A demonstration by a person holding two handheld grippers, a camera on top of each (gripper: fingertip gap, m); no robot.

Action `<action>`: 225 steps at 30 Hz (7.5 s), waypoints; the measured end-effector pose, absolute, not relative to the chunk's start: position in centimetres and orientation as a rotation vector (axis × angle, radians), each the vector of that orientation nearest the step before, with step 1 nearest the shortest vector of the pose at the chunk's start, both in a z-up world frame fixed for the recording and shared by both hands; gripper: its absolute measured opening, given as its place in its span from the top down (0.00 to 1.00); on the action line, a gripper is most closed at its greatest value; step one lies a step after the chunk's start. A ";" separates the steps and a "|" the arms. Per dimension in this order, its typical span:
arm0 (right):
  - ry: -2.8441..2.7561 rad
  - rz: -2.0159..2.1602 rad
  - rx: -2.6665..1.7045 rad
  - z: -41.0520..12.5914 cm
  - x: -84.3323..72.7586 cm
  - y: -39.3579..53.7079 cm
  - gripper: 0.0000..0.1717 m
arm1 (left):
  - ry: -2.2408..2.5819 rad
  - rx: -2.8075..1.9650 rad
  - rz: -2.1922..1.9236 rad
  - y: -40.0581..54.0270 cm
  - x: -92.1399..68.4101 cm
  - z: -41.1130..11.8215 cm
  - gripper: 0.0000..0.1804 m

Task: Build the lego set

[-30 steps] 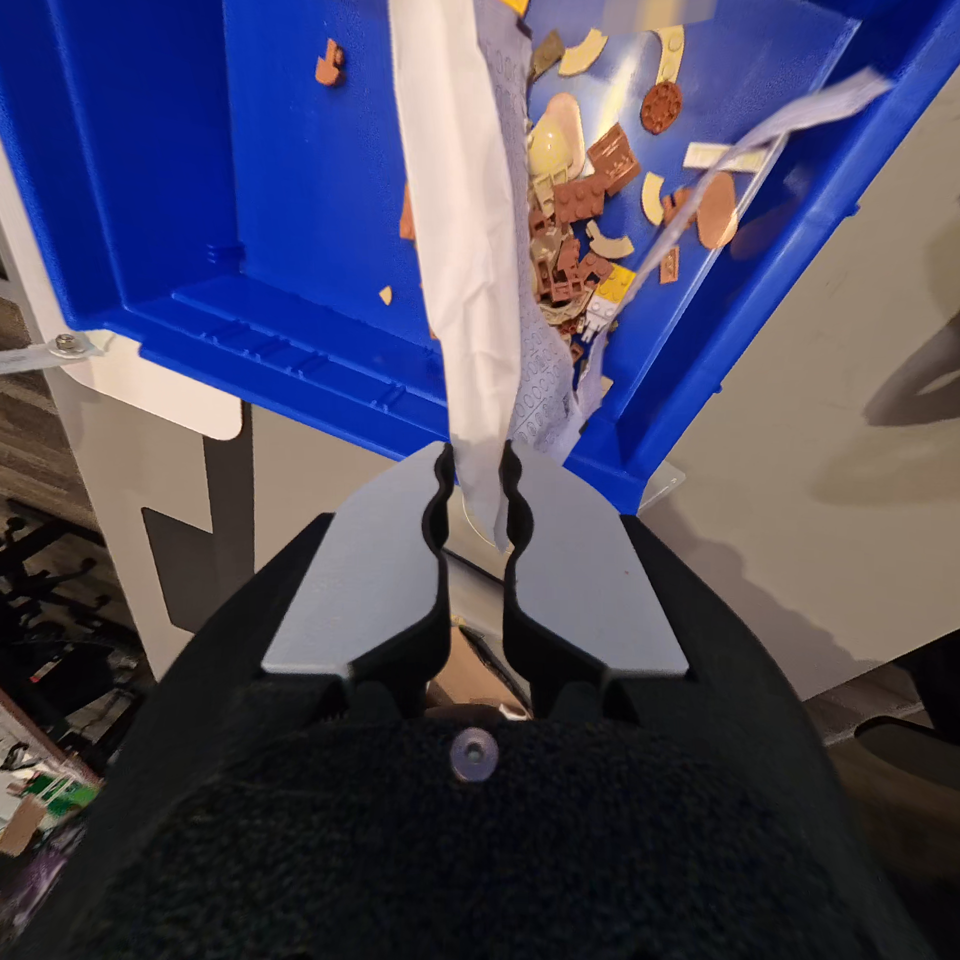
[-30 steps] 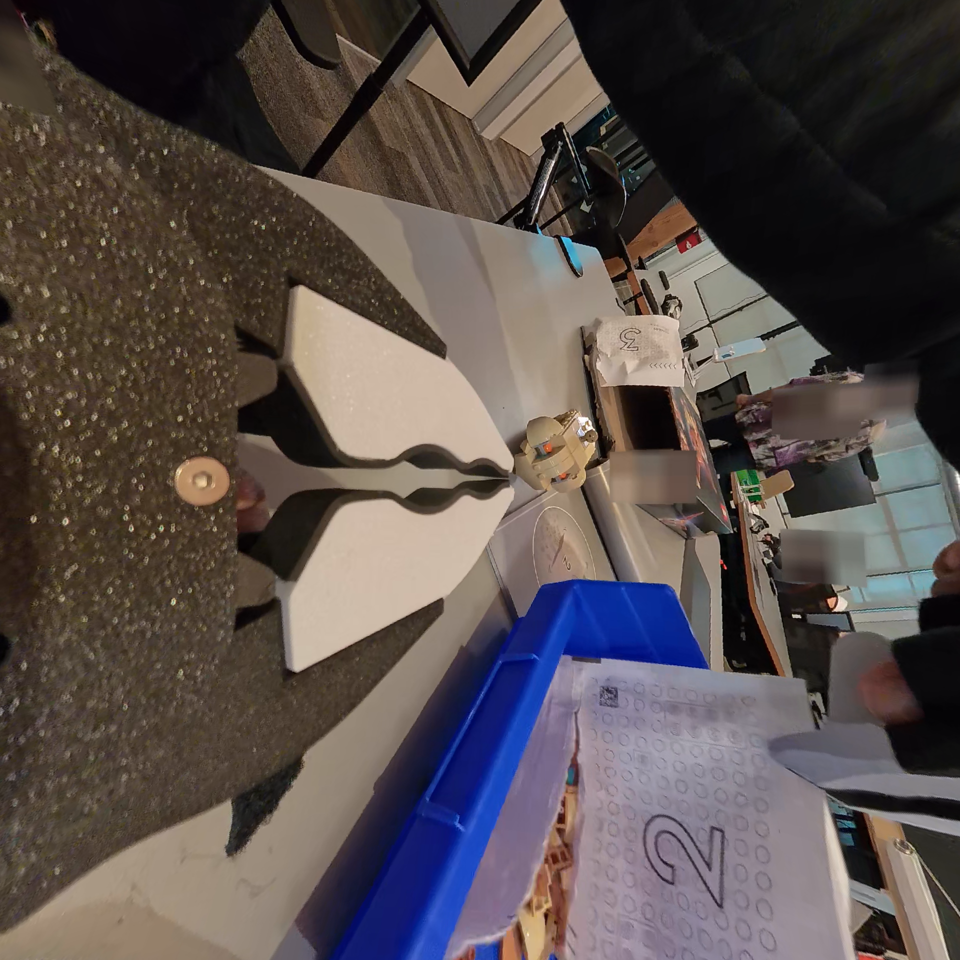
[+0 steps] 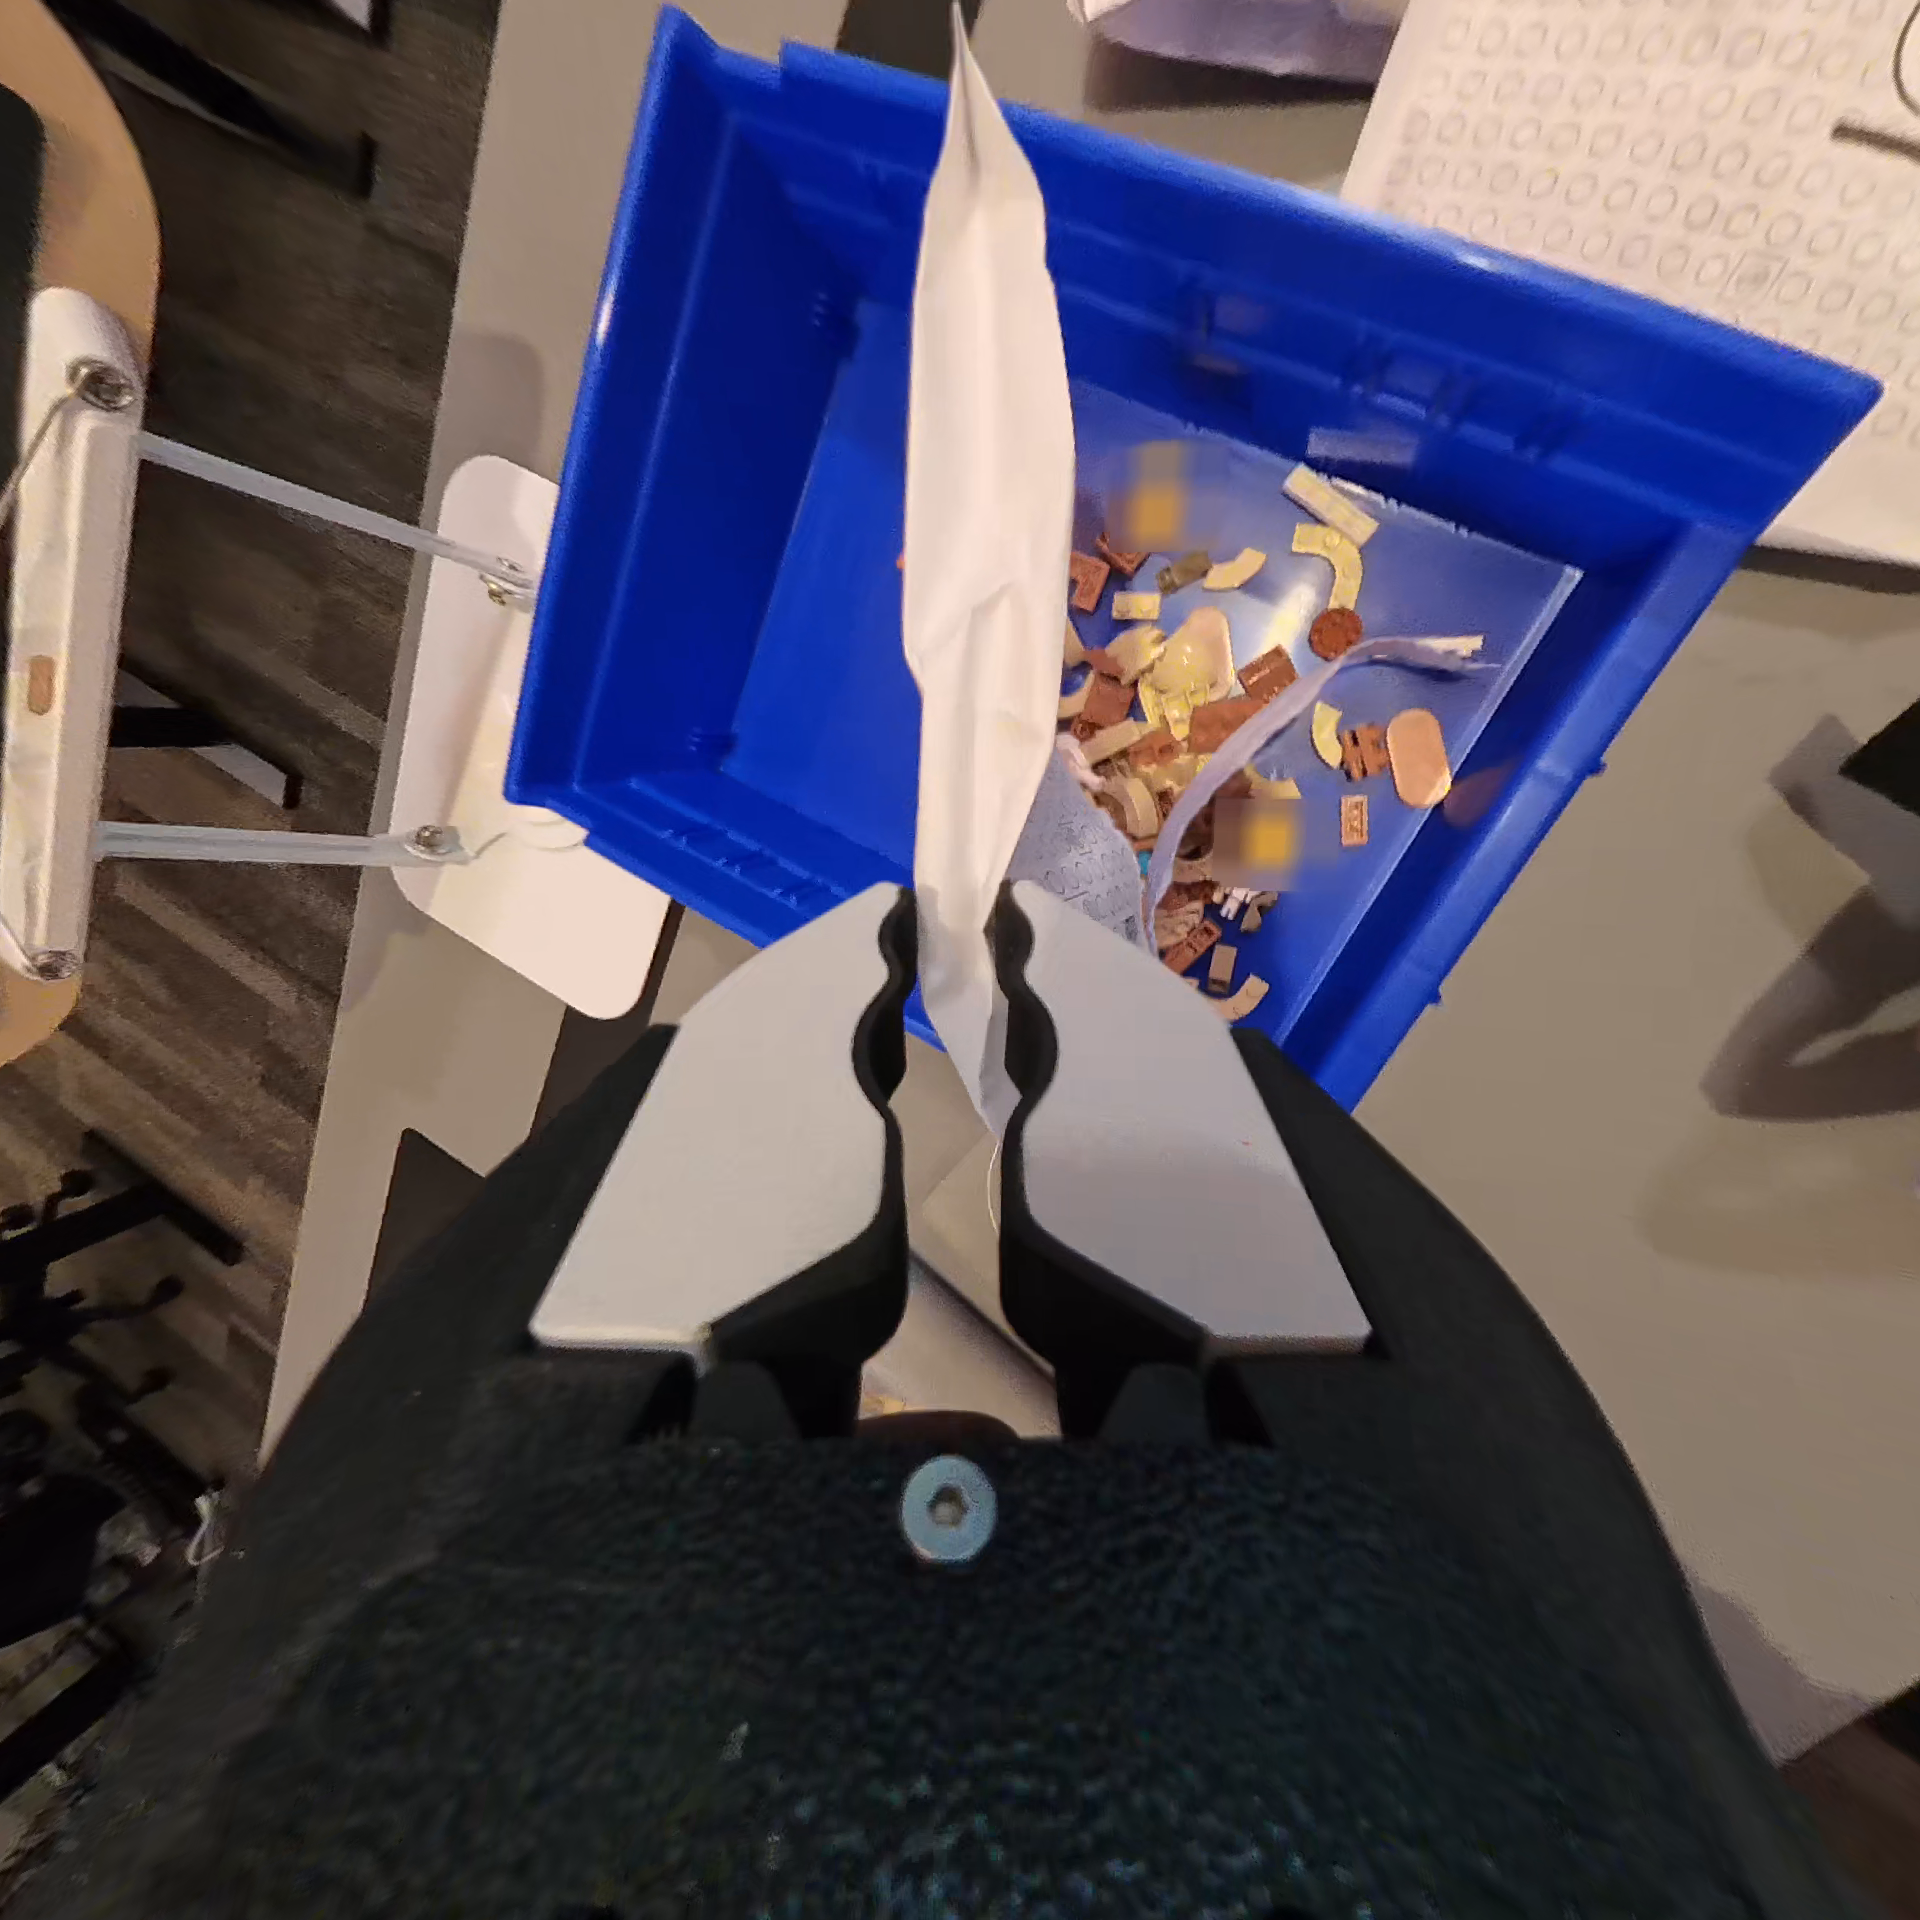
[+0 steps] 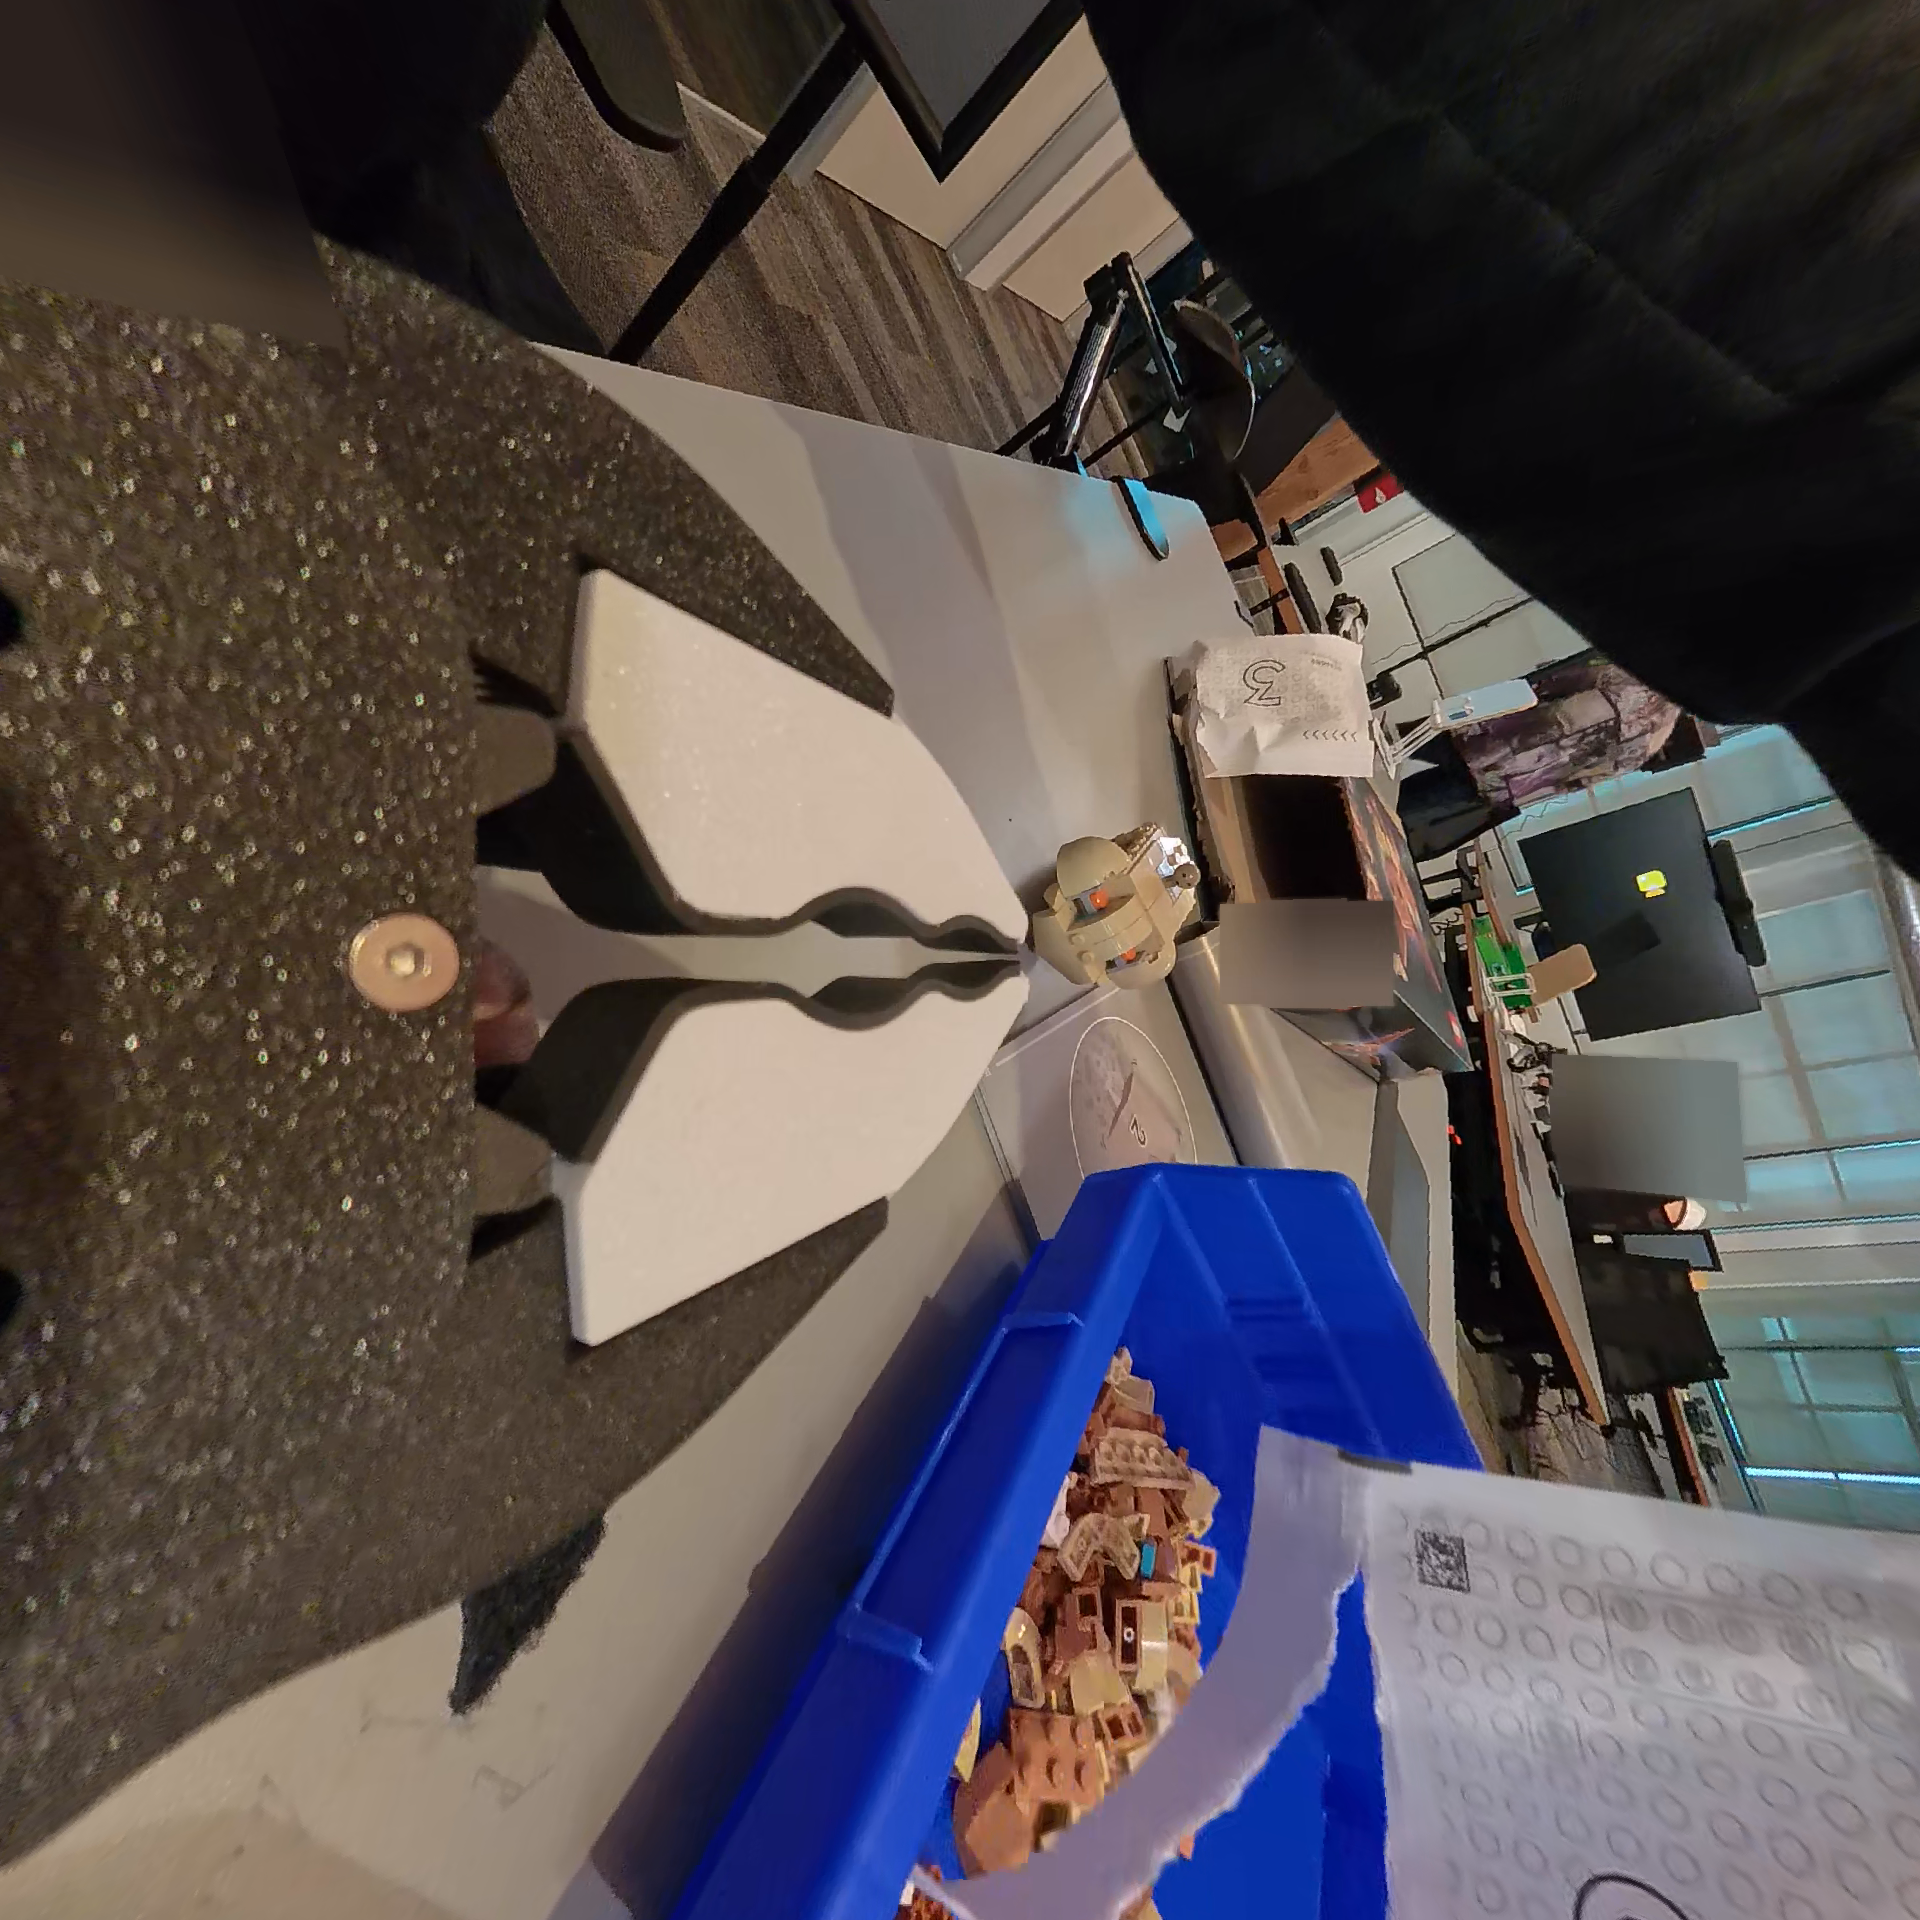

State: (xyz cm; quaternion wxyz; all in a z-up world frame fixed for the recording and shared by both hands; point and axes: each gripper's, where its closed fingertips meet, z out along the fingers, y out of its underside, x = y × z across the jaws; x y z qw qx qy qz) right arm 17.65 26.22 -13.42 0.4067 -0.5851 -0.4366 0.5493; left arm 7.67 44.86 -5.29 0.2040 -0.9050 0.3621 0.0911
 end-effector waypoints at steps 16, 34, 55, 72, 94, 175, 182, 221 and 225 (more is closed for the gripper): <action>-1.095 1.391 -1.481 -13.4 17.7 26.2 0.99 | 0.571 -2.016 0.008 38.7 8.5 -4.5 0.71; -1.034 1.380 -1.663 -15.0 17.1 27.4 0.94 | 0.327 -1.855 -0.092 12.8 -10.3 -14.9 0.76; -0.971 1.234 -1.822 -16.8 16.7 28.8 0.94 | 0.224 -2.036 -0.498 13.5 -12.6 -18.3 0.79; -0.981 1.212 -1.865 -17.4 16.5 28.9 0.93 | 0.249 -2.057 -0.526 13.5 -12.2 -18.6 0.81; -0.997 1.248 -1.822 -16.8 16.5 28.4 0.93 | 0.616 -2.257 -0.449 13.0 -8.7 -22.2 0.78; -1.104 1.389 -1.758 -16.3 16.6 26.3 0.93 | 0.975 -2.059 -0.363 20.4 -4.3 -21.5 0.72; -1.111 1.384 -1.757 -16.4 16.6 26.2 0.93 | 1.030 -2.039 -0.325 21.0 -3.5 -21.8 0.74; -1.137 1.382 -1.759 -16.5 16.5 25.9 0.93 | 1.121 -1.939 -0.480 20.1 -2.3 -20.7 0.90; -1.142 1.381 -1.760 -16.6 16.5 25.9 0.93 | 1.112 -1.921 -0.525 19.9 -2.3 -20.3 0.90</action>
